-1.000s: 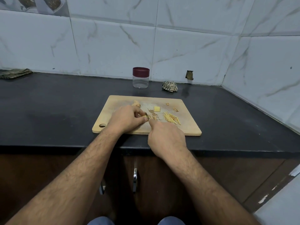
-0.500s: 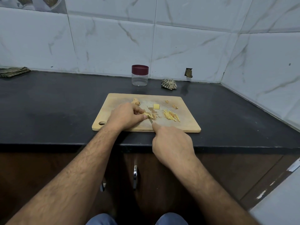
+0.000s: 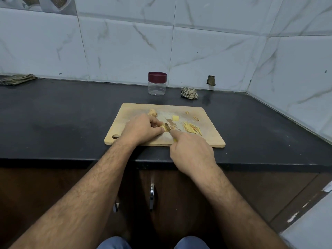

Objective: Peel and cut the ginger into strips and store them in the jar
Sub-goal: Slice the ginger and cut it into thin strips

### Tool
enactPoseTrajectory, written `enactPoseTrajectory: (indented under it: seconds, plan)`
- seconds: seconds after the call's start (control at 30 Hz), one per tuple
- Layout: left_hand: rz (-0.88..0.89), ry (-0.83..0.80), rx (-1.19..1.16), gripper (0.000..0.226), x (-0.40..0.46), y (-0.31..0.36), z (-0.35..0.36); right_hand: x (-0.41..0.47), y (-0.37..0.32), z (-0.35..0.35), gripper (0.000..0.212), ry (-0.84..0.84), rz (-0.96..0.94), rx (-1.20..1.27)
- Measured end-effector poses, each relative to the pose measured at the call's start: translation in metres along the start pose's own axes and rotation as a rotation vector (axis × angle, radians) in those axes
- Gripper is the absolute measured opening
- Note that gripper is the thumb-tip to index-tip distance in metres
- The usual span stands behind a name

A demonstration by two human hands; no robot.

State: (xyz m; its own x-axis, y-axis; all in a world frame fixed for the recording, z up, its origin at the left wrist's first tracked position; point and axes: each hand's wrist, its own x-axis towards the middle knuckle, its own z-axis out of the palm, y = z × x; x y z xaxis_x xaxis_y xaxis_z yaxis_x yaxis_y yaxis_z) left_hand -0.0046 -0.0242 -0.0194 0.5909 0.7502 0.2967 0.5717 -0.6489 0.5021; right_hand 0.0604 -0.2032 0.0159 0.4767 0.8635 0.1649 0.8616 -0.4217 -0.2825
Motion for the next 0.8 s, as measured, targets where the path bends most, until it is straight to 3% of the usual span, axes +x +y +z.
enactPoseTrajectory:
  seconds: [0.8]
  plan:
    - [-0.009, -0.02, 0.018, 0.03, 0.0, 0.001, -0.001, -0.012, 0.007, 0.003, 0.055, -0.059, -0.047, -0.08]
